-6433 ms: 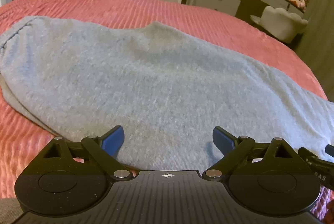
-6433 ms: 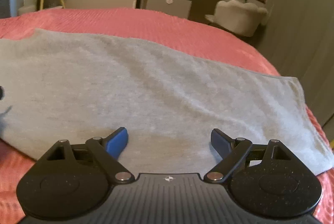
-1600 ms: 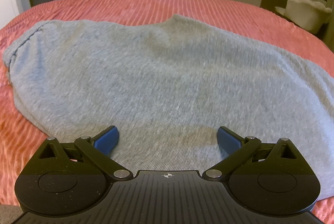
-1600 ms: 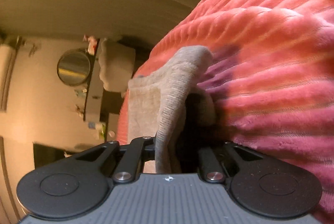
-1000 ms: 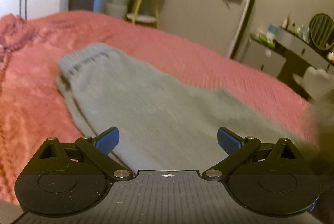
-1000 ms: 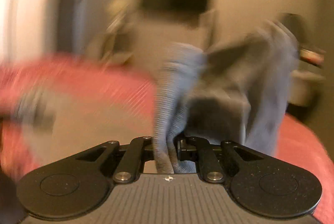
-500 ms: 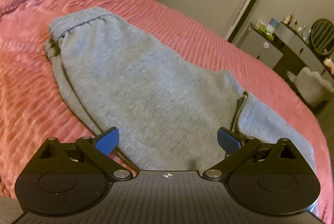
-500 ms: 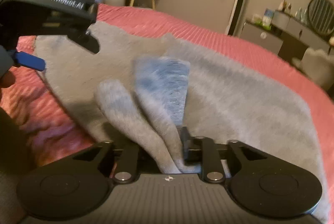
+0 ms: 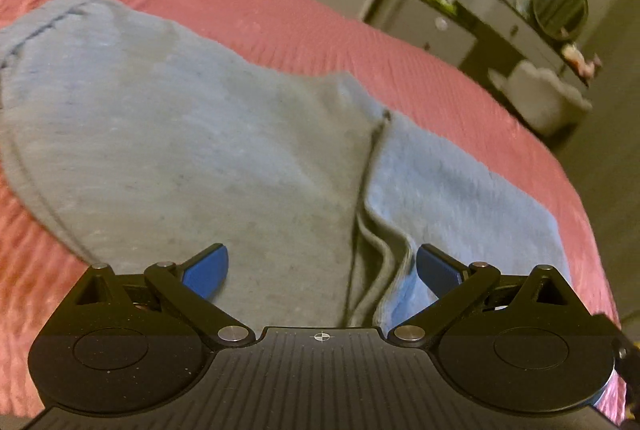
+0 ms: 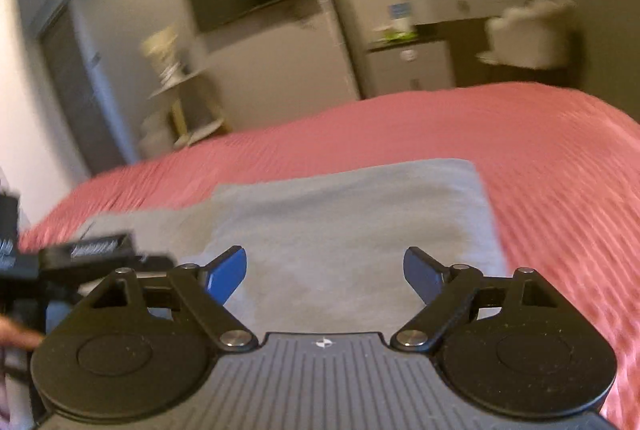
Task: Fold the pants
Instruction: 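Lay the leg end over the pants and open the right gripper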
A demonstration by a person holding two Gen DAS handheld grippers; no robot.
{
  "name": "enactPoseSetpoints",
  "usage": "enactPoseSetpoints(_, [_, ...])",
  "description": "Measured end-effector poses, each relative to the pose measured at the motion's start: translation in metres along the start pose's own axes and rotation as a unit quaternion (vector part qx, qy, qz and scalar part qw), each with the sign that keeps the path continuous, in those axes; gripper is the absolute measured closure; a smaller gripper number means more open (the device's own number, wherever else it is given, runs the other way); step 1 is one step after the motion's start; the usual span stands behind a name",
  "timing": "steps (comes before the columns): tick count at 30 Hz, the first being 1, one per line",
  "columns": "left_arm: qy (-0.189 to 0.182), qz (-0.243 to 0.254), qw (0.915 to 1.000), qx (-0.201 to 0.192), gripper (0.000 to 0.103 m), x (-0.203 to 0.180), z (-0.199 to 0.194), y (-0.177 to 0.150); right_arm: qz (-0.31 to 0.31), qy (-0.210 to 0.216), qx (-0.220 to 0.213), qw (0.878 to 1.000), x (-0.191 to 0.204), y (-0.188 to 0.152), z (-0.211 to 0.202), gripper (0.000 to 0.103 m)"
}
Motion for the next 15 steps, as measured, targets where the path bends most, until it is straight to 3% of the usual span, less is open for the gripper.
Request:
enactPoseSetpoints(4, [0.004, 0.004, 1.0000, 0.005, 0.001, -0.004, 0.012, 0.008, 0.048, -0.033, 0.023, 0.998, -0.034, -0.014, 0.021, 0.017])
enactPoseSetpoints(11, [-0.001, 0.048, 0.9988, -0.006, 0.007, -0.037, 0.037, 0.025, 0.078, -0.042, -0.001, 0.996, -0.062, -0.015, 0.028, 0.017])
enactPoseSetpoints(14, [0.004, 0.078, 0.9969, -0.009, 0.016, -0.051, 0.056, 0.029, 0.071, -0.060, 0.011, 0.996, -0.070, -0.020, 0.040, 0.017])
enactPoseSetpoints(15, [0.004, 0.078, 0.9969, -0.001, 0.023, -0.053, 0.064, 0.028, 0.079, -0.062, 0.016, 0.995, -0.073, -0.021, 0.046, 0.017])
Point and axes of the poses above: each gripper's, at about its wrist camera, not at the fingertips, and z roughly the way its jaws point, x to its left, y to its top, the point moved 7 cm from there along z, roughly the way its jaws point, and after that the axes turned 13 degrees about -z, right-handed, at the moved point
